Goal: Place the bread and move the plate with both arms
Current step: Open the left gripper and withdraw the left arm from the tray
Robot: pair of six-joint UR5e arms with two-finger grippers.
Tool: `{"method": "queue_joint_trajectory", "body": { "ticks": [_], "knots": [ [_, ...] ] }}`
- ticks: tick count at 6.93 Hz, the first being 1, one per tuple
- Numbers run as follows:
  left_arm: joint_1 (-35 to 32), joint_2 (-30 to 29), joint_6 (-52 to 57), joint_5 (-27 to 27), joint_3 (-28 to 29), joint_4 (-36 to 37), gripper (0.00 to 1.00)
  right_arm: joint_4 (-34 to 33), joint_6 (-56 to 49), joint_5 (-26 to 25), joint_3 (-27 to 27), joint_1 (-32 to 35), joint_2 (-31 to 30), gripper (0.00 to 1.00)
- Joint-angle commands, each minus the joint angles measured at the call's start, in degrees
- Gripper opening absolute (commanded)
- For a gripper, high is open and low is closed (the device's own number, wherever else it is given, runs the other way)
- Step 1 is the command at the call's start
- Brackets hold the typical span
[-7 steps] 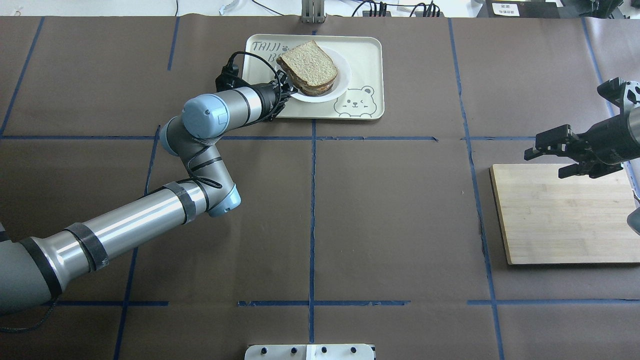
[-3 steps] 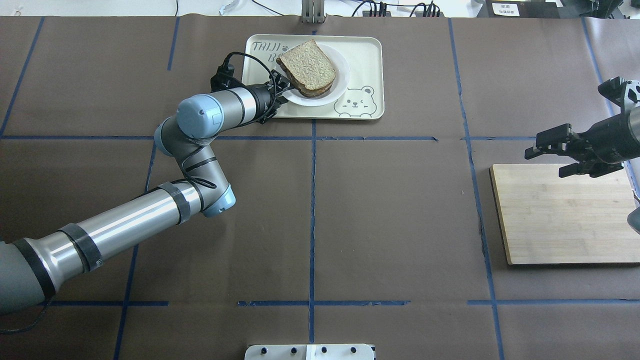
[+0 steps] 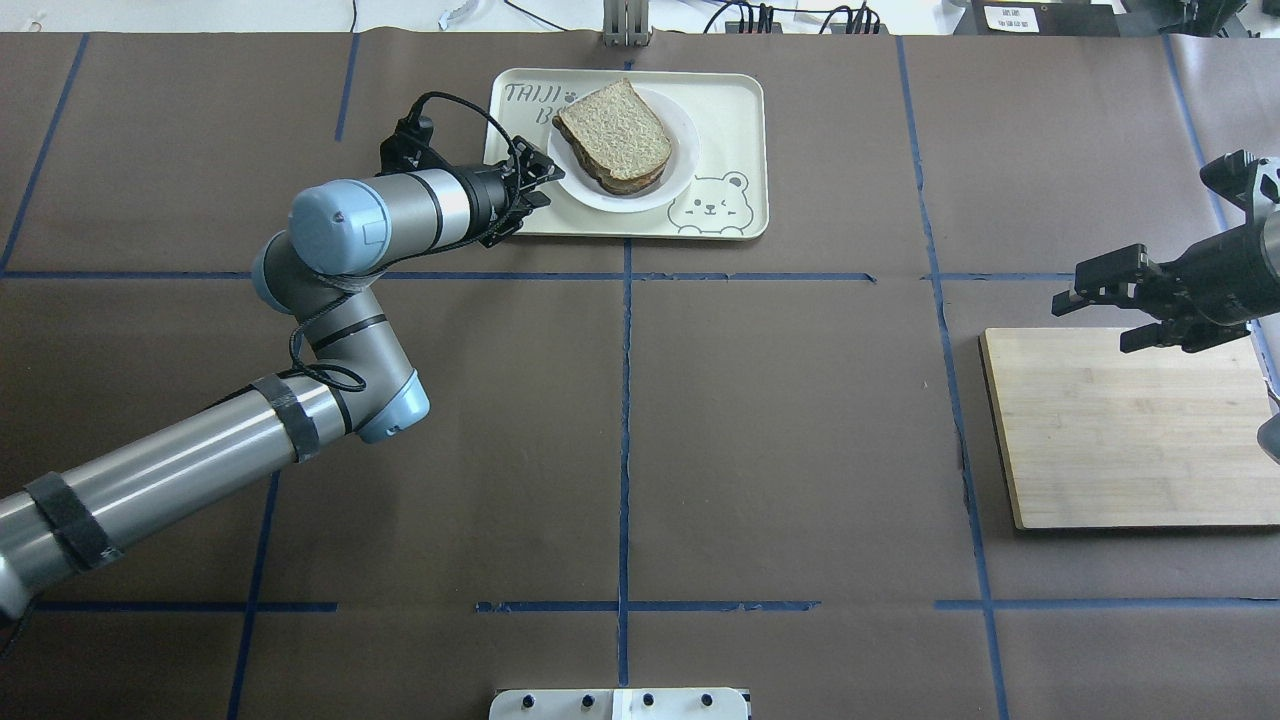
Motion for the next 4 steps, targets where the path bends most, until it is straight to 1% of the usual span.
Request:
{"method": "queue_joint_trajectory", "body": {
  "ticks": [1, 2, 3, 4],
  "knots": [
    [-2.8, 7.8, 12.1, -5.9, -18.4, 14.3, 0.67, 0.0, -0.3, 0.0, 0.0, 1.8, -0.2, 1.00],
    [-5.0, 11.3, 22.1, -10.9, -27.0, 26.0, 0.70, 0.0, -0.3, 0.0, 0.0, 3.5, -0.2, 1.00],
    [-6.7, 12.3, 35.6, -13.5, -35.0, 40.9, 0.70, 0.0, -0.6, 0.0, -0.1, 5.0, -0.3, 1.00],
    [-7.5, 16.2, 48.3, -13.4, -43.3, 52.8, 0.70, 0.0, -2.9, 0.0, 0.0, 7.8, -1.7, 1.00]
  ]
}}
